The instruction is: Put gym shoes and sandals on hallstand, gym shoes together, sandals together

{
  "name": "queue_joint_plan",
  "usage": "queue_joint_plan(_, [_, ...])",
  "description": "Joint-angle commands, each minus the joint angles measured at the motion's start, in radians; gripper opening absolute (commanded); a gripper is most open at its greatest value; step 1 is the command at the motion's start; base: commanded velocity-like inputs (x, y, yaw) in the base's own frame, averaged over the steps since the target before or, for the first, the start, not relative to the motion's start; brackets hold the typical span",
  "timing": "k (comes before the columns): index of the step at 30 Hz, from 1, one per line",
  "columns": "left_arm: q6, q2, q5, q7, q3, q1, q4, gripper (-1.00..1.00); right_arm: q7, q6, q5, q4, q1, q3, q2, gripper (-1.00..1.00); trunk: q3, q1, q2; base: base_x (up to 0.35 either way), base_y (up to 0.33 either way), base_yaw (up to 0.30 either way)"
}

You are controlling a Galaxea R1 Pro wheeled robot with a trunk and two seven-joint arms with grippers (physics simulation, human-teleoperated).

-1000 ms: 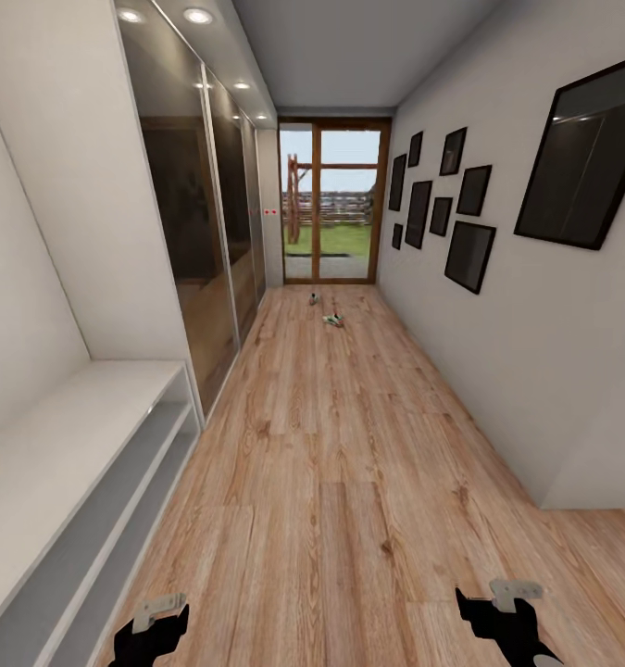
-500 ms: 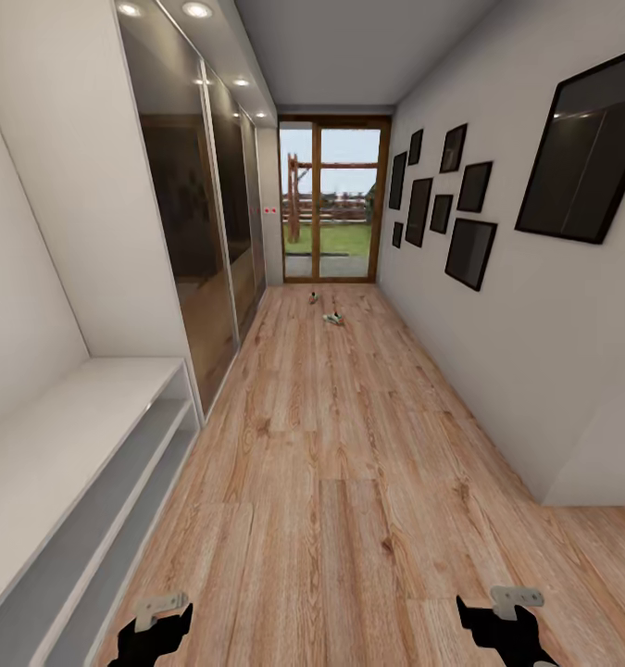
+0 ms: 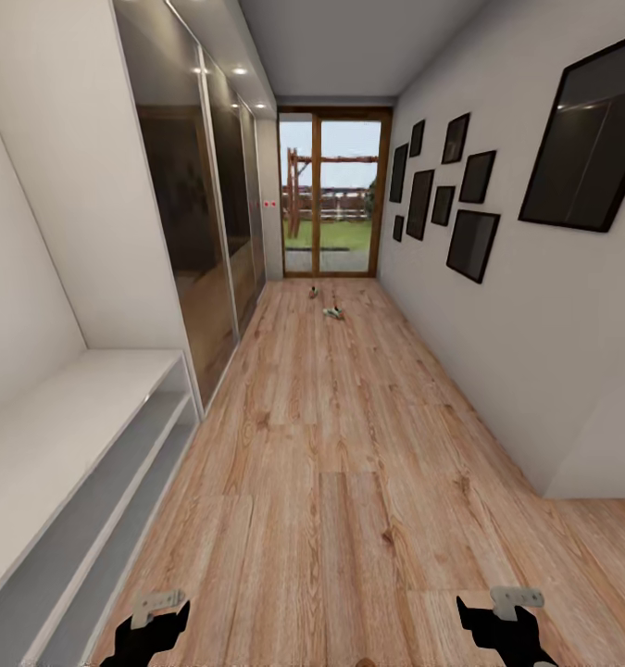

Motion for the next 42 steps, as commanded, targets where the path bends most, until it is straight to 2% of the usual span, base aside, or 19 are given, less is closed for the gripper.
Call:
queue_joint_plan(1, [-0.002, 0.001, -0.001, -0.009, 0.008, -0.001, 0.001, 1.00, 0.000, 0.006, 0.000, -0.002, 0.000, -0.001, 0.000, 1.00, -0.006, 0.004, -0.008, 0.000, 0.000, 0.022])
queue_joint_plan(5, [-0.002, 0.003, -0.001, -0.010, 0.008, -0.001, 0.001, 1.00, 0.000, 0.006, 0.000, -0.002, 0.000, -0.001, 0.000, 1.00, -0.024, 0.019, -0.036, 0.000, 0.000, 0.038])
queue_joint_plan(26, [-0.004, 0.003, -0.002, -0.011, 0.007, 0.001, 0.000, 1.00, 0.000, 0.005, 0.000, -0.001, 0.000, -0.002, 0.000, 1.00, -0.057, 0.019, -0.036, -0.003, 0.003, 0.059])
queue_joint_plan(42, [-0.004, 0.004, -0.002, -0.011, 0.008, 0.000, 0.000, 1.00, 0.000, 0.005, -0.001, -0.001, 0.000, -0.002, 0.000, 1.00, -0.082, 0.019, -0.036, -0.133, 0.106, 0.024])
